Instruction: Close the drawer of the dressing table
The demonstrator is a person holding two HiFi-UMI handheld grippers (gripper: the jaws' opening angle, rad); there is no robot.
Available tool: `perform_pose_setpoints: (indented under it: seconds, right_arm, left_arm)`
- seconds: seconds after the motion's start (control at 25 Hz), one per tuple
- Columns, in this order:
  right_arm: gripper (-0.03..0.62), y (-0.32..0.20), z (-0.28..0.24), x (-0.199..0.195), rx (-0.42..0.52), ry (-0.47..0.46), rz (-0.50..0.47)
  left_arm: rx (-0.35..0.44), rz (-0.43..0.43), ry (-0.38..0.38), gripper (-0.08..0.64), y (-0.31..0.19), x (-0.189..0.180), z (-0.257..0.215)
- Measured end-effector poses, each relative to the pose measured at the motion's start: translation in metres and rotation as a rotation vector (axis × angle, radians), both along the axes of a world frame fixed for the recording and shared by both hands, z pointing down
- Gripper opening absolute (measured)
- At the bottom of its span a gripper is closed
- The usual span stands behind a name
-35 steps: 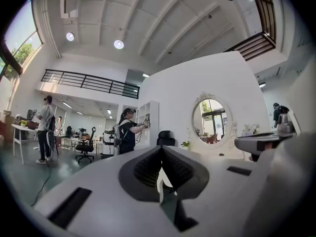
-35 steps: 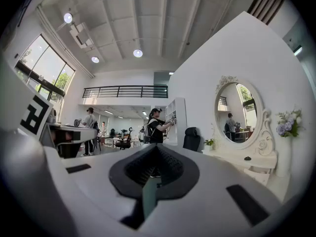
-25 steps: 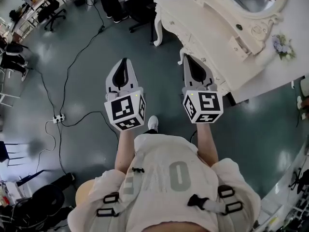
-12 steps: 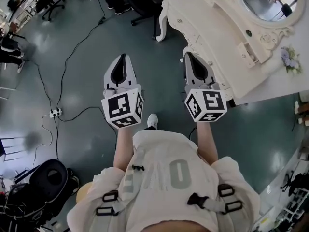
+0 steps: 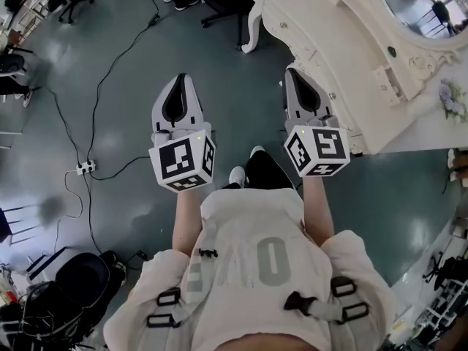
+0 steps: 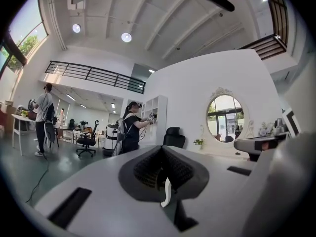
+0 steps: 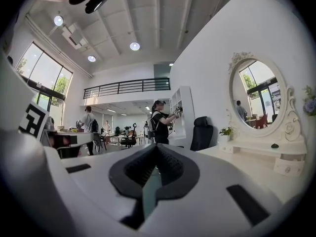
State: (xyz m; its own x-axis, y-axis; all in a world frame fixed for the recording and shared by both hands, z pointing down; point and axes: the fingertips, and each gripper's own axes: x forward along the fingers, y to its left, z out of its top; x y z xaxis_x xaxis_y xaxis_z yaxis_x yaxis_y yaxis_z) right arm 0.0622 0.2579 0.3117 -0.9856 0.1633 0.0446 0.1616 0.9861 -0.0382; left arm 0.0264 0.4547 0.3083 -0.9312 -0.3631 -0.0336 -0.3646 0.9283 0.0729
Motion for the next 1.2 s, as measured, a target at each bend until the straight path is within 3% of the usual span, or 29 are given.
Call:
perform_pose_setpoints:
  seconds: [0.48,0.72,0.96,1.2]
  right_arm:
    - [0.009,-0.029,0.018,-0.079,0.013,0.009,0.001]
    - [0.009,-0.056,0.023,-0.134,-0.014,0.027,-0.001]
    - [0.009,-0.113,0.013,-0.189,-0.039,0.015,0.046]
    - [0.009,-0.196,0.001,-0.235,-0.055,0.002,0.130]
  left_arm:
    - [-0.003,0.019,0.019,0.020,-0.028,-0.074,0.015]
    - [-0.021,0.024,0.036,0.020,-0.058,-0.132,0.018]
    - [-0.026,0.082,0.026,0.020,-0.123,-0.191,0.008]
    - [-0.038,0.202,-0.018,0.020,-0.231,-0.246,-0.013]
